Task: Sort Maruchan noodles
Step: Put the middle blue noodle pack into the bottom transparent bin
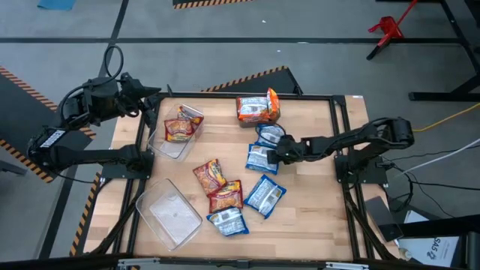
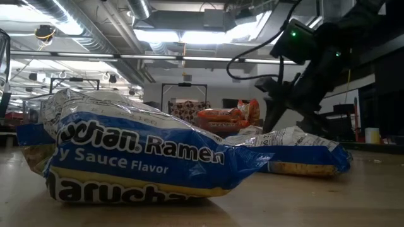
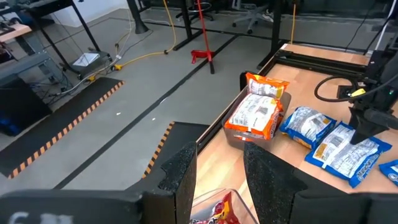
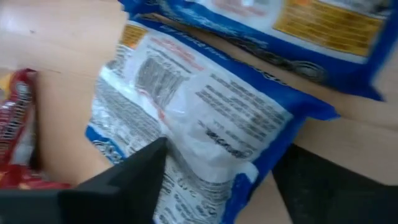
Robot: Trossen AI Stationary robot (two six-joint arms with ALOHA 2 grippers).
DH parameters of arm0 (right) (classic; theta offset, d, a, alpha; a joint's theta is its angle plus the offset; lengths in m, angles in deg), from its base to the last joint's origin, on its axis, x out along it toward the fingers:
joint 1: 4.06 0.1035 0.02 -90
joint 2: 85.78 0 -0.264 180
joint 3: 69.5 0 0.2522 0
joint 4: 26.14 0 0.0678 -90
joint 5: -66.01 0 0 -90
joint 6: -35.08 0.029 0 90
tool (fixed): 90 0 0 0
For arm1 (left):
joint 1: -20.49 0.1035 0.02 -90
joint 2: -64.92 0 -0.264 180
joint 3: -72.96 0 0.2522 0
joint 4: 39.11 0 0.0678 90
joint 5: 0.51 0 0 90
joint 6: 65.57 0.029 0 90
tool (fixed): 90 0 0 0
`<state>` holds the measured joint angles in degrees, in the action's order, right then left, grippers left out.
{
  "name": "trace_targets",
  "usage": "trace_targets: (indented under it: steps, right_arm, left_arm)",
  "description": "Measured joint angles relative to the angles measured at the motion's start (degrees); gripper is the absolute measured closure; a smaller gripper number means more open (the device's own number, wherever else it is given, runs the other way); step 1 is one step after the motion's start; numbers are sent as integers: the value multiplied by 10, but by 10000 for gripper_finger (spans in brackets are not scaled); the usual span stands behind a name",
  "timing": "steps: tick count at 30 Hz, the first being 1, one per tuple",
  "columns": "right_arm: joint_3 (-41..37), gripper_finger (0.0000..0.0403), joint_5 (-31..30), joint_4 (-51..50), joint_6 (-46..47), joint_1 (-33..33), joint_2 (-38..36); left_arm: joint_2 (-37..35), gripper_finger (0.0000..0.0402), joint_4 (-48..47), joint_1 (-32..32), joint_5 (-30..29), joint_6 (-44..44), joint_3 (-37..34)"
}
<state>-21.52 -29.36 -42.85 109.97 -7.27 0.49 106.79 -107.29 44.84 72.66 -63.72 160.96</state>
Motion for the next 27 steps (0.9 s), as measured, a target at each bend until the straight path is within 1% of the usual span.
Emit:
trace_targets:
  steps: [8,11,13,17,20,23,27]
  right_arm:
    - [0,328,4,17,10,7,0]
    - [1,382,3,43,6,11,0]
    - [13,394,3,42,-4,15,0]
    - [46,387,-1,43,-21,15,0]
    - [81,396,-9,39,-48,15,0]
    - [127,397,-27,17,-88,15,0]
    - [200,398,-59,-43,-160,15,0]
  left_arm:
    - [0,275,-4,0,0,-1,0]
    - [0,275,-5,0,0,-1,0]
    - [0,275,-5,0,0,-1,0]
    - [0,275,-5,0,0,-2,0]
    - [0,275,-5,0,0,-4,0]
    - [0,275,-5,0,26,-19,0]
    - [0,275,-5,0,63,-30,0]
